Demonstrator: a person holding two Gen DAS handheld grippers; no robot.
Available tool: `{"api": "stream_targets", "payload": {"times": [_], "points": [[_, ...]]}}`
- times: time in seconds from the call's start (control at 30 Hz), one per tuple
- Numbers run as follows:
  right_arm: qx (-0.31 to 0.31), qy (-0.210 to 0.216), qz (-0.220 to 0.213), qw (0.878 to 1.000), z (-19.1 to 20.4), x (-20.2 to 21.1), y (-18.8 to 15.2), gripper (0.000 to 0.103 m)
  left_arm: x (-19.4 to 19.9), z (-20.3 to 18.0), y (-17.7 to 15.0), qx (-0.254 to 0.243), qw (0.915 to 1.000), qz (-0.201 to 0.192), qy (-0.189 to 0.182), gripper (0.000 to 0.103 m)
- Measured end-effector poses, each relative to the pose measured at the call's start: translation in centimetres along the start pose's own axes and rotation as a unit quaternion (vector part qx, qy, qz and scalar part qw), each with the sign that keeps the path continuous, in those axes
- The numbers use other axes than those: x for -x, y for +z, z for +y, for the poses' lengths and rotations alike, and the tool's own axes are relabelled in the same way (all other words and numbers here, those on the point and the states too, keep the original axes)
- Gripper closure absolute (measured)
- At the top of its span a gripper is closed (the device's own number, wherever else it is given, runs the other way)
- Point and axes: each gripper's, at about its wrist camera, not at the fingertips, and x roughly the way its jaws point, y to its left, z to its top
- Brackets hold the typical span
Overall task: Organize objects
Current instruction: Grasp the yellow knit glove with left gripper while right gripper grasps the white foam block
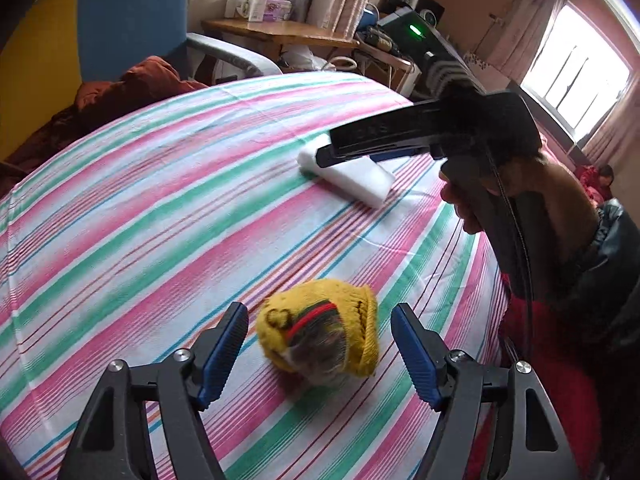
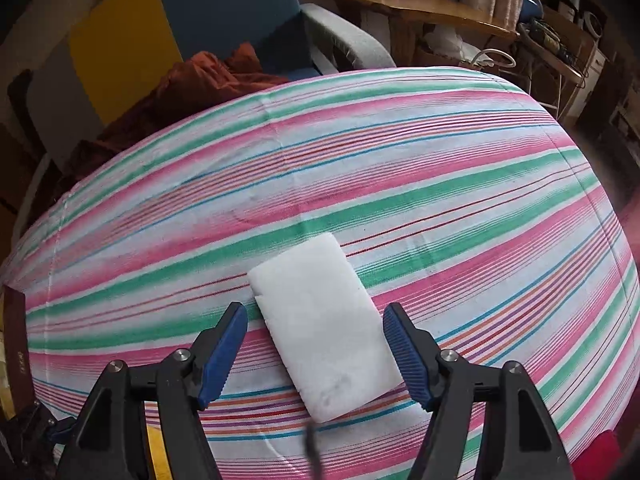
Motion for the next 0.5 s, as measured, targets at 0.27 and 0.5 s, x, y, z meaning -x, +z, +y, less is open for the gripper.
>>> {"api": "stream_targets", "payload": {"times": [0.27, 0.5], "points": [[0.039, -0.058, 0.001, 0.998, 0.4, -1.1, -0.2, 0.038, -2.2, 1.2, -1.0, 0.017, 0.9997, 0.016, 0.0, 0.046], [0.06, -0.065, -0.026, 0.996, 0.9, -0.1, -0.2, 0.068, 1.0, 2.7, -3.6, 0.005, 0.9996, -0.01, 0.025, 0.058]]}}
